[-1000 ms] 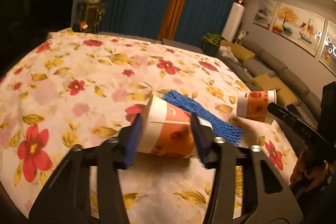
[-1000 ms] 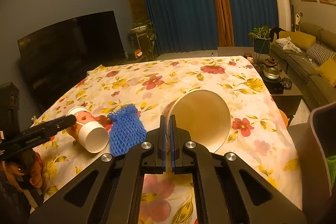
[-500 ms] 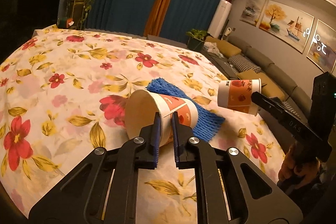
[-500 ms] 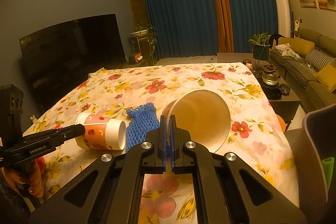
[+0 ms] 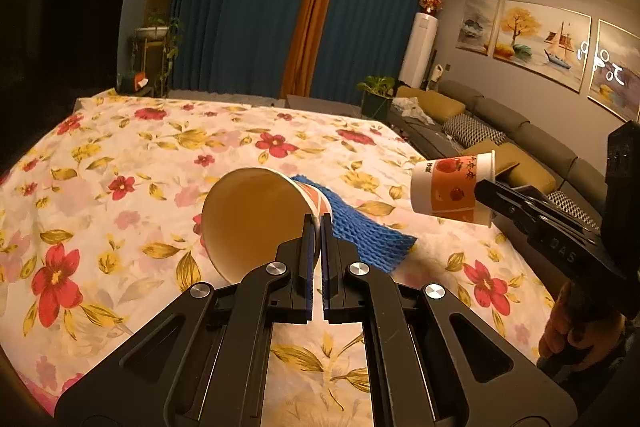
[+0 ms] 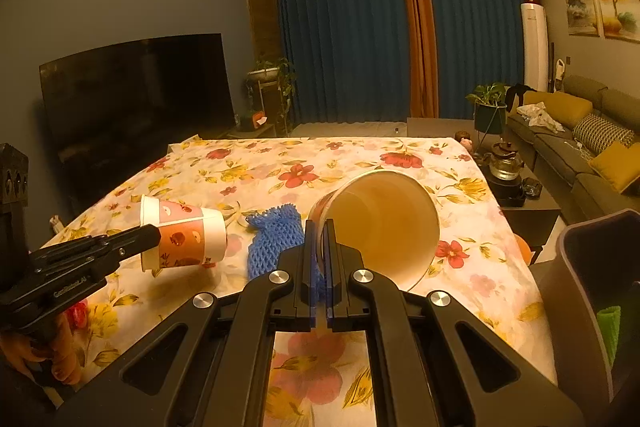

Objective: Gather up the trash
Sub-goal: 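Lift both orange-and-white paper cups and carry them toward the grey bin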

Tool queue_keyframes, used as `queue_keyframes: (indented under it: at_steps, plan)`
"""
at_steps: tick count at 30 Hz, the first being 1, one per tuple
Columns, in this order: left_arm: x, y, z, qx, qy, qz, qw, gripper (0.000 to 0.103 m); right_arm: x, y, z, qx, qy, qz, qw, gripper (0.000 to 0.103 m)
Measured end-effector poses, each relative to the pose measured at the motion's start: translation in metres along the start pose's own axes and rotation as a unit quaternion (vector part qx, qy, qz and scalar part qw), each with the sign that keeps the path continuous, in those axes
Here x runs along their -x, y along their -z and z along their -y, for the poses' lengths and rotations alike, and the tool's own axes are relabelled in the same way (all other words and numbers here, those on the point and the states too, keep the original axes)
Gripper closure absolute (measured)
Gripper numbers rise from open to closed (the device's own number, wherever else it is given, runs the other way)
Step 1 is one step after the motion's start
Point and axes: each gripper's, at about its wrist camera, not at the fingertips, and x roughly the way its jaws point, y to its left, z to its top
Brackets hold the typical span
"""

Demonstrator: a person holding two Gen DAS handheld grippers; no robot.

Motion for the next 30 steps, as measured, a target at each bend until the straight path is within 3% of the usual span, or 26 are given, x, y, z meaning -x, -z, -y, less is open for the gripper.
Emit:
queue_keyframes:
  at_steps: [15,24,30]
  plan:
    - [0.035,-0.001,0.034,-0.029,-0.027,0.035,0.9986,0.101,0.076,-0.008,-0.010,0.020,0.015,0.043,0.999,0.099]
    - [0.075,-0.006,0.082,-0.056,0.005,0.067,0.9962,0.101,0.120,-0.001,0.004,0.014,0.035,0.059,0.998,0.099]
    - [0.081,-0.006,0.121,-0.066,0.029,0.070,0.9949,0.101,0.151,0.003,0.021,0.008,0.063,0.074,0.995,0.099]
